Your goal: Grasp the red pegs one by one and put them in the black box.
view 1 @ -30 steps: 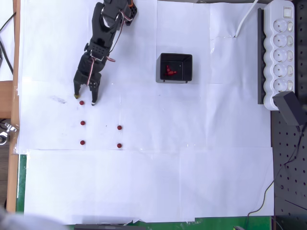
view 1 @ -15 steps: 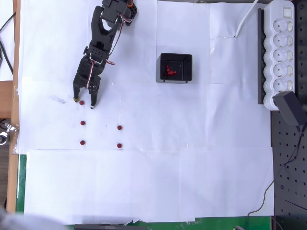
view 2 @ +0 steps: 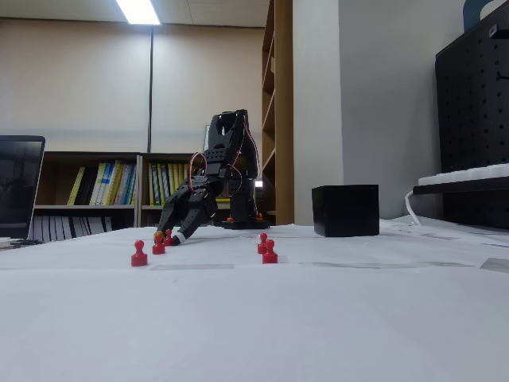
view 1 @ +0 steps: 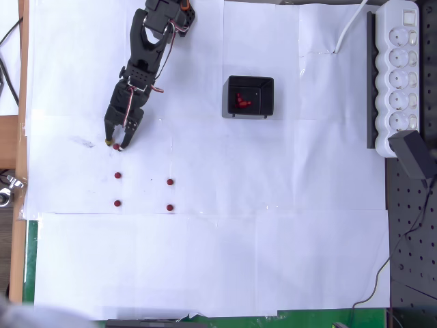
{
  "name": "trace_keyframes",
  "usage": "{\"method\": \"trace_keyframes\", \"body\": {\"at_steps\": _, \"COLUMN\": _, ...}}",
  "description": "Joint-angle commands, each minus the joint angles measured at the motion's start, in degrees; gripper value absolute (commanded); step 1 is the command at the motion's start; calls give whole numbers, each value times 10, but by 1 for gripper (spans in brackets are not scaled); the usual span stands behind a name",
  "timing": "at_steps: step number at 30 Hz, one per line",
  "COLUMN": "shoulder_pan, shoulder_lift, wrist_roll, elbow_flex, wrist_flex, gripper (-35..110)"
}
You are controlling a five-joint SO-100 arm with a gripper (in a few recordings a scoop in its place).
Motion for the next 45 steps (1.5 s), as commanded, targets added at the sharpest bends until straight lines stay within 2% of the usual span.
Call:
{"method": "trace_keyframes", "body": {"at_steps": 1, "shoulder_pan": -5, "shoulder_lift": -20, "wrist_roll": -11, "elbow_flex": 23, "wrist_flex": 43, "gripper": 0}}
{"method": "trace_keyframes", "body": {"at_steps": 8, "shoulder_pan": -25, "shoulder_lift": -148, "wrist_roll": -39, "elbow_flex": 47, "wrist_flex": 272, "gripper": 0}}
{"method": "trace_keyframes", "body": {"at_steps": 16, "shoulder_pan": -119, "shoulder_lift": -330, "wrist_roll": -109, "elbow_flex": 239, "wrist_flex": 789, "gripper": 0}}
{"method": "trace_keyframes", "body": {"at_steps": 20, "shoulder_pan": -221, "shoulder_lift": -378, "wrist_roll": -157, "elbow_flex": 361, "wrist_flex": 998, "gripper": 0}}
{"method": "trace_keyframes", "body": {"at_steps": 22, "shoulder_pan": -290, "shoulder_lift": -391, "wrist_roll": -188, "elbow_flex": 397, "wrist_flex": 1063, "gripper": 0}}
{"method": "trace_keyframes", "body": {"at_steps": 27, "shoulder_pan": -448, "shoulder_lift": -394, "wrist_roll": -279, "elbow_flex": 439, "wrist_flex": 1134, "gripper": 0}}
{"method": "trace_keyframes", "body": {"at_steps": 33, "shoulder_pan": -566, "shoulder_lift": -354, "wrist_roll": -364, "elbow_flex": 453, "wrist_flex": 1114, "gripper": 0}}
{"method": "trace_keyframes", "body": {"at_steps": 39, "shoulder_pan": -637, "shoulder_lift": -273, "wrist_roll": -406, "elbow_flex": 455, "wrist_flex": 1054, "gripper": 0}}
{"method": "trace_keyframes", "body": {"at_steps": 45, "shoulder_pan": -654, "shoulder_lift": -188, "wrist_roll": -415, "elbow_flex": 451, "wrist_flex": 1002, "gripper": 0}}
